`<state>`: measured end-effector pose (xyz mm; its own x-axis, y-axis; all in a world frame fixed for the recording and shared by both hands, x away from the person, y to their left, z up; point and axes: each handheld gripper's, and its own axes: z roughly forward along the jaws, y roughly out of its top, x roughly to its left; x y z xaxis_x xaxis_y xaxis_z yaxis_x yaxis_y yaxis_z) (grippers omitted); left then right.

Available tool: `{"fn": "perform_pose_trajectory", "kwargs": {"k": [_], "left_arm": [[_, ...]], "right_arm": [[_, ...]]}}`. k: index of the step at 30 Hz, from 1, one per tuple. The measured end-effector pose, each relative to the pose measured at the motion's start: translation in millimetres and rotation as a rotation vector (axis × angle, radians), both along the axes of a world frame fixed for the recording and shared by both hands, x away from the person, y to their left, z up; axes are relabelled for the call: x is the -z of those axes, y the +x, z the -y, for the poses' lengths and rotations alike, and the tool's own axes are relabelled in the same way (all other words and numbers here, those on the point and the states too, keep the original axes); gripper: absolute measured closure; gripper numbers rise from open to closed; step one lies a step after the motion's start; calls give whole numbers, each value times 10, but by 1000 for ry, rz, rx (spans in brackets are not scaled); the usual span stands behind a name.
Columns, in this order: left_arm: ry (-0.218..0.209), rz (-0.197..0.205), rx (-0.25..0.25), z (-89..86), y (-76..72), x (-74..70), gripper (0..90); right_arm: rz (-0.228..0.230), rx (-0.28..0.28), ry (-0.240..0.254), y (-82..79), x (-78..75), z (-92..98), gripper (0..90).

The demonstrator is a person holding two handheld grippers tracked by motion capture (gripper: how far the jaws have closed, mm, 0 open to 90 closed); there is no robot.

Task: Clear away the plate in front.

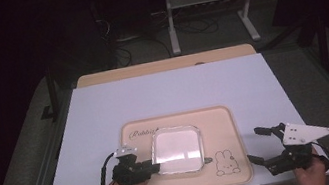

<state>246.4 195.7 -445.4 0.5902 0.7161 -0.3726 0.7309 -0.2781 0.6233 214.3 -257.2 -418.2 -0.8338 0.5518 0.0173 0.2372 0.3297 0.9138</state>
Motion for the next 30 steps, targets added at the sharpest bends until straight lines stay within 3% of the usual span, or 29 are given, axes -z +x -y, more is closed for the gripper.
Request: {"fn": "perform_pose_trajectory", "kwargs": {"k": [16, 24, 30], "left_arm": [[-5, -5, 15, 17, -17, -3, 610], [8, 11, 12, 2, -8, -15, 608], [-6, 30, 10, -52, -7, -48, 588]], "right_arm": [[-2, -1, -1, 3, 2, -1, 131], [-3, 0, 1, 4, 5, 4, 131], [-6, 0, -1, 5, 7, 4, 131]]}}
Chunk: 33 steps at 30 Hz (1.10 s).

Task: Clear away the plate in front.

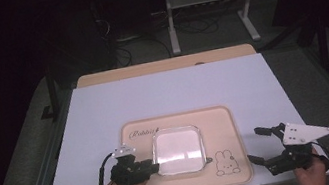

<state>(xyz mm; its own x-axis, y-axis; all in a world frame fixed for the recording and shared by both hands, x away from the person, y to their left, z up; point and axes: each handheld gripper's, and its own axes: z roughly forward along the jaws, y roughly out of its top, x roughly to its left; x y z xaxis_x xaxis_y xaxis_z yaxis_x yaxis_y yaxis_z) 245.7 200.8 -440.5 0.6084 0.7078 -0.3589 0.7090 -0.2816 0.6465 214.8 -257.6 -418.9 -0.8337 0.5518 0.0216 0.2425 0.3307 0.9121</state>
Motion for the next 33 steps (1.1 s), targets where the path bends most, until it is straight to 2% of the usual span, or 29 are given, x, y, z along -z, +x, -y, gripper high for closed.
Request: {"fn": "perform_pose_trajectory", "kwargs": {"k": [7, 13, 16, 26, 33], "left_arm": [[-8, 24, 8, -3, -2, -25, 526], [-27, 64, 48, -19, -8, -68, 507], [-31, 103, 68, -50, -12, -107, 493], [-53, 163, 79, -168, -19, -179, 455], [-28, 201, 84, -190, -29, -203, 408]], "right_arm": [[-1, 10, 5, 2, 3, 20, 131], [-4, 9, 2, 2, 5, 18, 131], [-4, 9, 2, 6, 7, 19, 131], [-5, 9, 2, 9, 11, 22, 131], [-7, 11, 0, 11, 13, 20, 131]]}}
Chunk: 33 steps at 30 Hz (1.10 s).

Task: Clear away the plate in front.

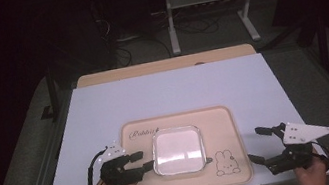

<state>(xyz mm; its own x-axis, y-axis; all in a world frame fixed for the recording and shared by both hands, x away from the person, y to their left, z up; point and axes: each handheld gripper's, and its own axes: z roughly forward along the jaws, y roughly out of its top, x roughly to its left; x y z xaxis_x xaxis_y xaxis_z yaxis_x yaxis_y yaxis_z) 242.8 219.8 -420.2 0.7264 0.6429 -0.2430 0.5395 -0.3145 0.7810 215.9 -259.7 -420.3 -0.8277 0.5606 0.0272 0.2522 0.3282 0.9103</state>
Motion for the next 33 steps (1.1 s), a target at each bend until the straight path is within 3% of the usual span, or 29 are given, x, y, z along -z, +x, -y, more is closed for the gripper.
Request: {"fn": "perform_pose_trajectory", "kwargs": {"k": [8, 16, 22, 27, 33], "left_arm": [[-18, 29, -9, -69, 5, -42, 349], [-3, 111, -6, -301, 6, -162, 325], [-10, 133, -49, -533, 2, -196, 305], [0, 148, -68, -625, -4, -201, 301], [11, 195, -101, -729, -66, -188, 290]], "right_arm": [[2, 6, -11, -3, -1, -12, 131], [-2, 6, -24, -2, 1, -22, 131], [-2, 8, -25, 5, 4, -22, 131], [-3, 9, -29, 9, 6, -25, 131], [-4, 11, -33, 12, 11, -24, 131]]}}
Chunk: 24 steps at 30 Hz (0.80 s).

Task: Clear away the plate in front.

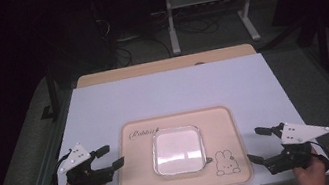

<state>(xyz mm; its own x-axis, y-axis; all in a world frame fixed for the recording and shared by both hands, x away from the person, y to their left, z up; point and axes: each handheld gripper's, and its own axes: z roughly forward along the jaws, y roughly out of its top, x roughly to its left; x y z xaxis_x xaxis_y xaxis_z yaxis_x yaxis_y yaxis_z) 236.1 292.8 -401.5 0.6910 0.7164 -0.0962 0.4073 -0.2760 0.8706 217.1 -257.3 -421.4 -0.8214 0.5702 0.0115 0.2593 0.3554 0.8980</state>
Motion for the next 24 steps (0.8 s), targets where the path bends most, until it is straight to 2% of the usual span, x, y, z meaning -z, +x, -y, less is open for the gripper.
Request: {"fn": "perform_pose_trajectory", "kwargs": {"k": [8, 10, 12, 19, 24], "left_arm": [[15, 8, -16, -80, -82, 96, 275], [26, -1, -16, -90, -111, 113, 274], [36, 8, -15, -105, -140, 128, 274], [33, 22, -25, -156, -144, 165, 268], [25, 26, -24, -155, -134, 183, 268]], "right_arm": [[-15, 12, -5, 16, 17, 14, 131], [-22, 15, -8, 24, 25, 17, 131], [-24, 18, -7, 22, 26, 21, 131], [-47, 20, -15, 33, 44, 12, 131], [-44, 14, -20, 35, 47, 0, 131]]}}
